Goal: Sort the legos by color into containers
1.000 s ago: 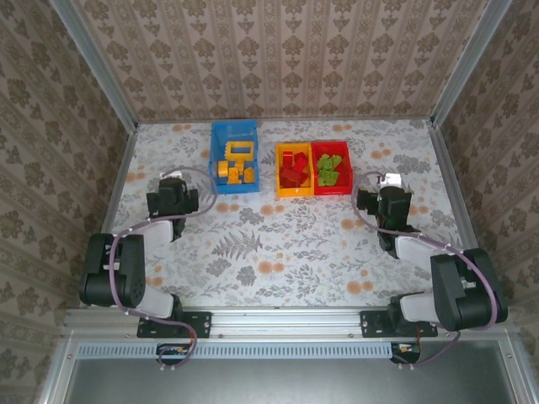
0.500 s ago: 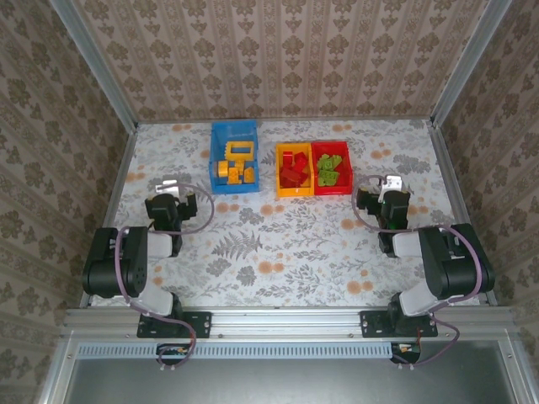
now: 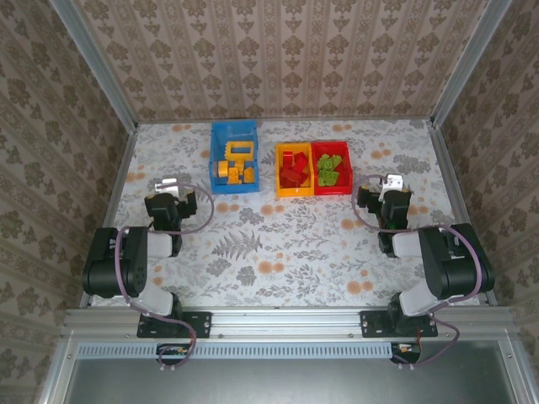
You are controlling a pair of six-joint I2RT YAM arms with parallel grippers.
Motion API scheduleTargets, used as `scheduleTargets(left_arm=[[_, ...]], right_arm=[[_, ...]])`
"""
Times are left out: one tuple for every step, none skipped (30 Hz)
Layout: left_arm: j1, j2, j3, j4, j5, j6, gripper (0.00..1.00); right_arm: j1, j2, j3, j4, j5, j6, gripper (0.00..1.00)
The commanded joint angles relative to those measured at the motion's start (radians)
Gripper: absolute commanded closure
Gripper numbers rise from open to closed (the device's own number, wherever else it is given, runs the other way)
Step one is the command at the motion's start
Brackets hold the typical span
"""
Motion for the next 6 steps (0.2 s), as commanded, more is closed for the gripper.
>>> scheduleTargets(left_arm=[[0.003,-0.002,0.017,0.030,0.006,-0.002,0.00],[0.002,-0.003,0.017,0.029,0.006,-0.001,0.00],[0.002,-0.002,0.018,0.029,0.005,-0.002,0.00],[0.003,-0.003,0.018,0.029,0.005,-0.001,0.00],[0.002,-0.002,0.017,0.030,0.006,-0.002,0.00],[0.003,-0.004,0.015,0.033,0.006,-0.001,0.00]], right_arm=[[0.005,0.009,0.025,0.015,0.004,0.010,0.00],[0.005,0.010,0.027,0.012,0.005,0.011,0.00],[0.005,0.008,0.024,0.016,0.004,0.010,0.00],[0.005,0.006,0.019,0.023,0.001,0.009,0.00],[0.005,0.005,0.015,0.029,-0.011,0.004,0.00],[0.005,0.005,0.007,0.048,-0.026,-0.005,0.00]])
